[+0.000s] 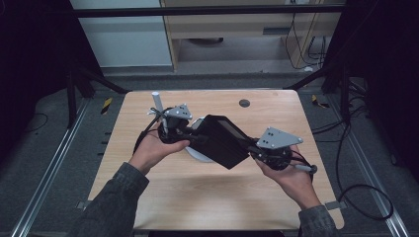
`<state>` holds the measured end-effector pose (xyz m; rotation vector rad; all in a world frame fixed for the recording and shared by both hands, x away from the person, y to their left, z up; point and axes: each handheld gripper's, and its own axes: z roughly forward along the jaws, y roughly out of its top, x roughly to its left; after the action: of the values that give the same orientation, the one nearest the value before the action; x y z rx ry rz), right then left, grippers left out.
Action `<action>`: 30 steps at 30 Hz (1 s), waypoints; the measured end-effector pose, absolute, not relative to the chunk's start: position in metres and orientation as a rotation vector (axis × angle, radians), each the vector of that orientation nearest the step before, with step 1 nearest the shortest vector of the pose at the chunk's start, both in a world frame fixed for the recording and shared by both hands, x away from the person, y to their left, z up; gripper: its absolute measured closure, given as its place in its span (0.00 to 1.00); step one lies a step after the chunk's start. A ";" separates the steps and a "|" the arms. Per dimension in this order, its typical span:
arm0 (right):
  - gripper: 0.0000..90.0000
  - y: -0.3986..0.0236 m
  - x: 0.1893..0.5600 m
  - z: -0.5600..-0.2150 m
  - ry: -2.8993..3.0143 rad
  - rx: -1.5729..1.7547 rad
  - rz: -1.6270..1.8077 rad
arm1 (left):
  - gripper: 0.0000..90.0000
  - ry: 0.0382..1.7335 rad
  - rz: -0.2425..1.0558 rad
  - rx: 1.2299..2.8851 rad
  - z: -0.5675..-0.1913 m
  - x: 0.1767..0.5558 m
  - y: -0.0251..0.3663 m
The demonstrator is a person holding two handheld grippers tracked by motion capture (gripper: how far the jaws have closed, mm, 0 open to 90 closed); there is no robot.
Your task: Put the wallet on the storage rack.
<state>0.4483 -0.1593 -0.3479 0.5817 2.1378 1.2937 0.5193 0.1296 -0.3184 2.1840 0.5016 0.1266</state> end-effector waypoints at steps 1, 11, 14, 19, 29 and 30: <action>0.93 -0.161 0.447 -0.350 2.135 0.585 1.292 | 0.88 0.500 0.132 2.195 -0.315 0.518 0.127; 0.57 -0.176 0.437 -0.381 2.229 0.660 1.299 | 0.89 0.470 0.321 2.352 -0.272 0.510 0.090; 0.42 -0.183 0.432 -0.405 2.288 0.703 1.263 | 0.89 0.479 0.344 2.365 -0.263 0.511 0.086; 0.20 -0.195 0.436 -0.445 2.235 0.864 1.194 | 0.89 0.505 0.371 2.350 -0.251 0.512 0.088; 0.11 -0.216 0.458 -0.485 2.193 1.209 1.072 | 0.89 0.553 0.406 2.295 -0.240 0.518 0.096; 0.11 -0.217 0.458 -0.487 2.194 1.232 1.065 | 0.89 0.562 0.409 2.293 -0.239 0.520 0.098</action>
<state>0.4584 -0.2173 -0.4871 1.2322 2.1941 1.0651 0.5197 0.0975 -0.2389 2.2934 0.5618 0.4095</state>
